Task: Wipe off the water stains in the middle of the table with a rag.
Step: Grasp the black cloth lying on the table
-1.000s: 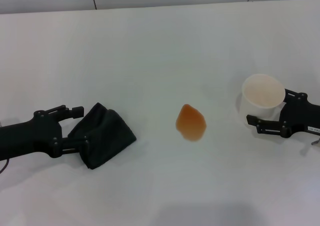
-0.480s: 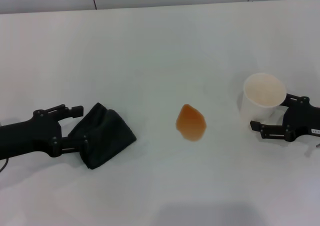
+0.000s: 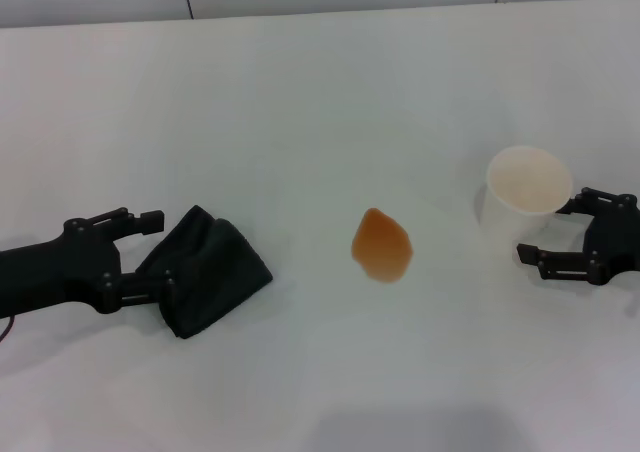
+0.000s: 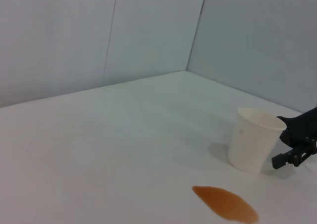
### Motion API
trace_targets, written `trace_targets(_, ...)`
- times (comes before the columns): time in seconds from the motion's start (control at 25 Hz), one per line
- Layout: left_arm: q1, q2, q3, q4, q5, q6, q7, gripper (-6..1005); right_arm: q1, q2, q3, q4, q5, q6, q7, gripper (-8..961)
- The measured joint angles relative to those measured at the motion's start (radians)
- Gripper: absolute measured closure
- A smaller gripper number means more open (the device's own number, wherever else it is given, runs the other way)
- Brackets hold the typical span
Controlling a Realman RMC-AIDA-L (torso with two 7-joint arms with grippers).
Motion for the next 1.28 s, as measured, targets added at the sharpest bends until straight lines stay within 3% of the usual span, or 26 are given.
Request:
trace_targets(0.36,-0.003,0.0,0.0,0.001,0.0,0.0,0.0,105,-0.037,-0.009,0.031,-0.091,-0.094,-0.039,0.116,88)
trace_targets(0.72,0.001,-0.002,0.0,0.008,0.0,0.0,0.0,106,-0.056,-0.001,0.213,-0.213,-0.196,-0.234,0.175,89)
trace_targets(0.96,0.001,-0.003,0.0,0.008,0.0,0.0,0.0,105,-0.056,0.004,0.263,-0.314,-0.204,-0.333,0.184,90)
trace_targets(1.08,0.001,-0.003,0.0,0.008,0.0,0.0,0.0,105,-0.05,0.011,0.272,-0.363,-0.199,-0.372,0.182,91)
trace_targets(1.28,-0.003,-0.003,0.0,0.008,0.0,0.0,0.0,105,-0.038,0.041,0.255,-0.454,-0.2,-0.39,0.162,92)
